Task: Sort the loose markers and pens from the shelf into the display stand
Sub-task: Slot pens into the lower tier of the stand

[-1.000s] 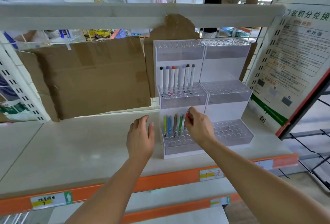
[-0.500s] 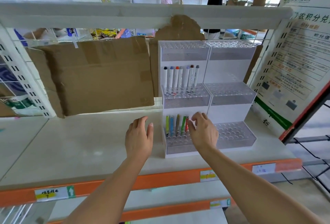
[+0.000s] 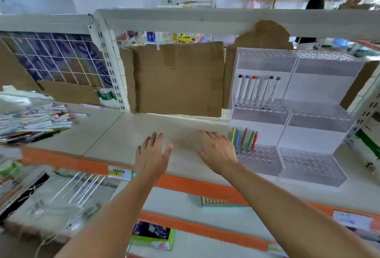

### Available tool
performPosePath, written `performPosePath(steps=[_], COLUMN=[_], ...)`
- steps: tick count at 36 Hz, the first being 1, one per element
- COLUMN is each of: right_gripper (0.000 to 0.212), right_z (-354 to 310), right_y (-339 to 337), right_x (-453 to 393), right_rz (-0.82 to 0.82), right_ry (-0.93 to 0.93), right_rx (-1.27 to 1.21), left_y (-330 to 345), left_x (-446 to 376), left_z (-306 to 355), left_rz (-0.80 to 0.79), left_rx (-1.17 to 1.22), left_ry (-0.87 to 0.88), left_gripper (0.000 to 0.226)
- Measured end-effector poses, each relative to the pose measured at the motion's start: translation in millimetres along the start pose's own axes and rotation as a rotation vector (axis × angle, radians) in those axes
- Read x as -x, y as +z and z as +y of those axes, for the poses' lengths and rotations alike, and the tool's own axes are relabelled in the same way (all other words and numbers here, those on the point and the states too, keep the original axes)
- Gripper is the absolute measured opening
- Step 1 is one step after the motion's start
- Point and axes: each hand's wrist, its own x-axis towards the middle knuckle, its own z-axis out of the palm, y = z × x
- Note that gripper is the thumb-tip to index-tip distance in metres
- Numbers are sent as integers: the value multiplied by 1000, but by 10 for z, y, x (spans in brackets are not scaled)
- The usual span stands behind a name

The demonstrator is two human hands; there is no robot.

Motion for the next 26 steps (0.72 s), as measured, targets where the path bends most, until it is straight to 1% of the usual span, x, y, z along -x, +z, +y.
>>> performPosePath(steps=[3,6,11,18,23,26], right_gripper=[57,59,63,63,63,63], right_z=[-255,-515,-1015,-1955,-2675,-3041], right_y=[92,186,258,358,496,616], right_x=[-104,-214,-455,-844,-1095,-1199], right_rz=[-125,-182,-223,-229,-256,-282], right_ry=[-6,-35,-104,-225,-295,-308], right_rx=[-29,-56,-64,-61,-72,-82], left_y=[-101,-247,-534,-848,-1092,-1188], left_x=[108,207,340,482,548,599], left_z=[-307,-600,-1100,-2012,-2664,-2997], left_rz=[-14,11,23,12,-1,4], left_rx=[-3,-33,-55,-55,-88,-104], left_ry=[-95,-182,-295,-383,-421,-436], left_gripper=[59,59,59,71,66,67])
